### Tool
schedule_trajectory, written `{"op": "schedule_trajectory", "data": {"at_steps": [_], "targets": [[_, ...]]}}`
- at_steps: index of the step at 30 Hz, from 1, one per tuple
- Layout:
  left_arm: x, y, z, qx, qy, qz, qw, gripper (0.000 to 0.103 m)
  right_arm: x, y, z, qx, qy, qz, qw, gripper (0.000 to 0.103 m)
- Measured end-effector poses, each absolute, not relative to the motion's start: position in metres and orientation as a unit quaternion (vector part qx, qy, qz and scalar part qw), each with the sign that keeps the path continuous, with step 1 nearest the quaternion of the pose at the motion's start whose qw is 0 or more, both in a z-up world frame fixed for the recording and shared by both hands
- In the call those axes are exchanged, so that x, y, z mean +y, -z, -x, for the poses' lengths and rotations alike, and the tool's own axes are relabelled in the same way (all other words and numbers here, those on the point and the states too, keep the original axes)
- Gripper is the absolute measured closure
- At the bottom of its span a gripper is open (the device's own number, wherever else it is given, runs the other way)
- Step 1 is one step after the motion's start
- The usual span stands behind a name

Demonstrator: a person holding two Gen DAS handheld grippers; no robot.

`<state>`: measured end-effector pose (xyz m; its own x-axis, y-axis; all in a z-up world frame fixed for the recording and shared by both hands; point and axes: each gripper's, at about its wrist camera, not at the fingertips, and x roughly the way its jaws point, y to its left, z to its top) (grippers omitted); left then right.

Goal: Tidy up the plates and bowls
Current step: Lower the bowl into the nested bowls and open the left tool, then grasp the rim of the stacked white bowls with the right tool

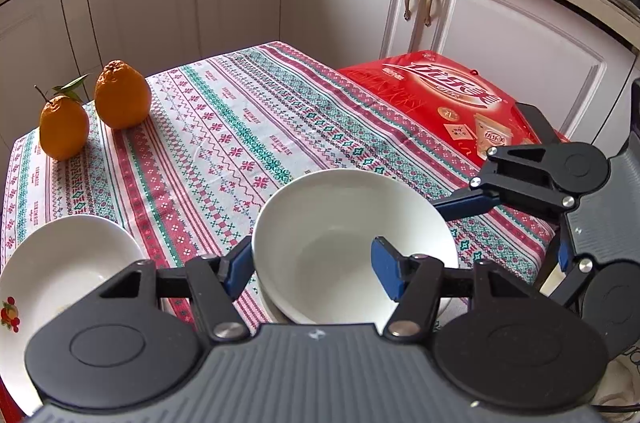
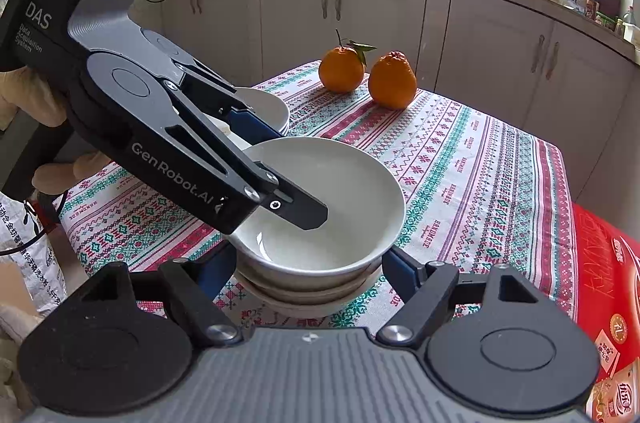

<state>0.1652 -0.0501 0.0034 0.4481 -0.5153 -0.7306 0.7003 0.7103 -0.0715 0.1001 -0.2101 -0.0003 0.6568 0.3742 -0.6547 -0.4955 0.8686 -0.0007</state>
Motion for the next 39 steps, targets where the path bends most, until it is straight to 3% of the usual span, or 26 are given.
{"op": "schedule_trajectory", "data": {"at_steps": [9, 10, 12, 14, 22, 34, 39], "targets": [[-0.048, 0.001, -0.167, 0.383, 0.359, -0.116, 0.843, 0.039, -0.209, 0.001, -0.1, 0.336, -0.241, 0.093, 0.906, 0.019], [-0.048, 0.001, -0.167, 0.381, 0.361, -0.114, 0.844, 0.038, -0.209, 0.001, -0.1, 0.336, -0.242, 0.092, 0.906, 0.019], [-0.047, 0.0, -0.166, 0.376, 0.362, -0.114, 0.846, 0.024, -0.21, 0.0, -0.099, 0.333, -0.246, 0.089, 0.906, 0.015], [-0.047, -0.004, -0.164, 0.365, 0.359, -0.116, 0.851, 0.02, -0.21, -0.002, -0.096, 0.324, -0.249, 0.087, 0.909, 0.001], [-0.025, -0.026, -0.146, 0.315, 0.368, -0.118, 0.867, 0.007, -0.214, -0.008, -0.085, 0.314, -0.264, 0.127, 0.903, 0.0], [-0.018, 0.005, -0.102, 0.311, 0.393, -0.261, 0.825, 0.005, -0.222, 0.022, -0.105, 0.363, -0.317, 0.224, 0.847, 0.0], [-0.03, 0.029, -0.115, 0.332, 0.421, -0.266, 0.801, 0.005, -0.214, 0.032, -0.123, 0.379, -0.339, 0.249, 0.824, 0.0]]}}
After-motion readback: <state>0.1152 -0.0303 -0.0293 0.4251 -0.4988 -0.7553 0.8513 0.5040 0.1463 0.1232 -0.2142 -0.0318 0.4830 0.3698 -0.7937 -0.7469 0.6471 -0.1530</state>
